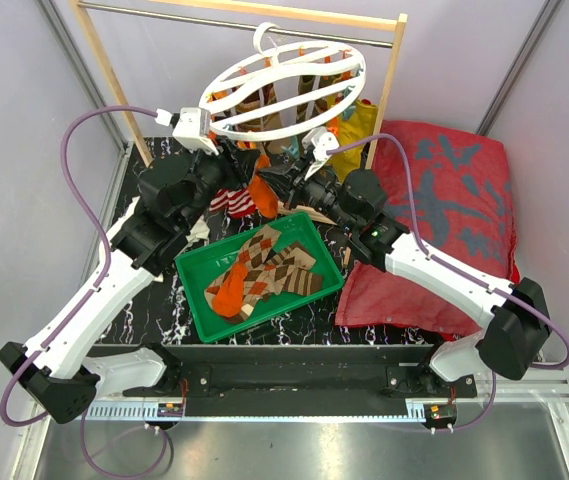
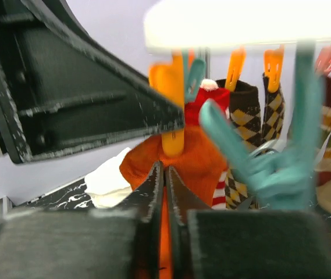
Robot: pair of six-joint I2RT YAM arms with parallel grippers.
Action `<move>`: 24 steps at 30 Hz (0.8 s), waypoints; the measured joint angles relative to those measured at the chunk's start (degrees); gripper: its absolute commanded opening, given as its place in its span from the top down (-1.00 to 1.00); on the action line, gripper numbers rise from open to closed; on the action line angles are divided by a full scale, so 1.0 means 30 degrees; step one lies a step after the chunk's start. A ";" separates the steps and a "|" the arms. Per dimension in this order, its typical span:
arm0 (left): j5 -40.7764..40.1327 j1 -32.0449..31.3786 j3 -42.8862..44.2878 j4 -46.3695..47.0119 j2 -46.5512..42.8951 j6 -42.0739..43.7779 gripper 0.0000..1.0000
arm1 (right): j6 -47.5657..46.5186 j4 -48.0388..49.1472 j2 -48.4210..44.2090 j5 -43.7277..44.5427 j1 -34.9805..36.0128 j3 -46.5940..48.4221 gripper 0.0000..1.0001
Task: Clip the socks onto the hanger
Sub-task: Clamp the sock onto the hanger.
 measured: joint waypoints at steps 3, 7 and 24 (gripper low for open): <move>-0.0095 -0.0022 0.0000 -0.0510 0.0029 0.0036 0.27 | 0.0007 0.0095 0.0015 0.0015 0.0000 0.0073 0.32; -0.0466 -0.0029 0.0007 -0.0787 0.0073 0.0226 0.28 | -0.0146 -0.0044 -0.0058 0.0080 0.0000 0.0073 0.01; -0.0882 -0.0029 0.0372 -0.1384 -0.0510 0.0561 0.22 | -0.2208 -0.2900 -0.3118 -0.0721 -0.1676 -0.0364 -0.55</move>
